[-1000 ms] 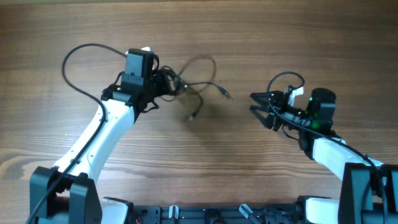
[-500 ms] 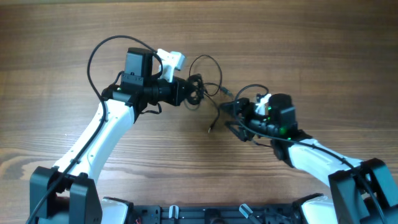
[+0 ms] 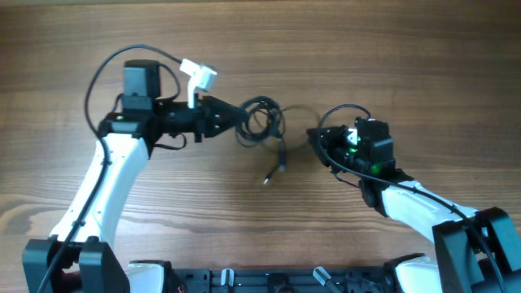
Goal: Untangle cables
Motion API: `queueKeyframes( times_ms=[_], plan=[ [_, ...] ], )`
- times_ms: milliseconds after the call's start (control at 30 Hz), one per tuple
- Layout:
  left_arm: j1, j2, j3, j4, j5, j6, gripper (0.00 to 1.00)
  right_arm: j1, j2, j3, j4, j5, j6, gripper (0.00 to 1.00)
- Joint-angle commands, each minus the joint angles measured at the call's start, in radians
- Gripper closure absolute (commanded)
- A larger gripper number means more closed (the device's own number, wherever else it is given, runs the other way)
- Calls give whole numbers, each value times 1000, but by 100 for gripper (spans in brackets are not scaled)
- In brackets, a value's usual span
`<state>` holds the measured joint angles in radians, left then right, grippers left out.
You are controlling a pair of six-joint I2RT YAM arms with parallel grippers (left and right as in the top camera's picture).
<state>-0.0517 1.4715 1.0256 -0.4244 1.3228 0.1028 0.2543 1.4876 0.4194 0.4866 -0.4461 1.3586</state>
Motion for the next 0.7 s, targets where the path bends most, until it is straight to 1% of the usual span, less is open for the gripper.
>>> queueKeyframes(
  times_ms=[0,33,67,100,133,233,300,367,533,600,633,667],
  plan=[
    [79,-19,0,-31,-12,-80,96,-70,6,5,78,-254,-365,35],
    [89,-19,0,-45,-11,-89,96,-86,6,5,115,-344,-423,26],
    [93,-19,0,-60,-11,-89,96,-102,6,5,168,-436,-447,19],
    [94,-18,0,-78,-11,-90,96,-106,6,5,207,-480,-445,12],
    [90,-18,0,-95,-10,-97,96,-106,6,5,261,-516,-441,9],
    [53,-18,-1,-128,-7,-129,96,-84,6,5,362,-533,-427,8],
    [23,-18,-1,-134,0,-145,96,-58,6,5,384,-502,-408,8],
    [-11,-18,-1,-126,35,-145,96,-18,6,5,383,-438,-410,8],
    [-68,-18,0,-67,197,-145,96,100,8,5,387,-267,-409,8],
    [-78,-18,0,-62,199,-145,96,145,8,5,410,-248,-406,9],
    [-83,-18,0,-62,199,-145,96,165,8,5,429,-244,-397,9],
    [-87,-18,-1,-62,199,-144,96,178,8,5,440,-235,-383,14]
  ],
)
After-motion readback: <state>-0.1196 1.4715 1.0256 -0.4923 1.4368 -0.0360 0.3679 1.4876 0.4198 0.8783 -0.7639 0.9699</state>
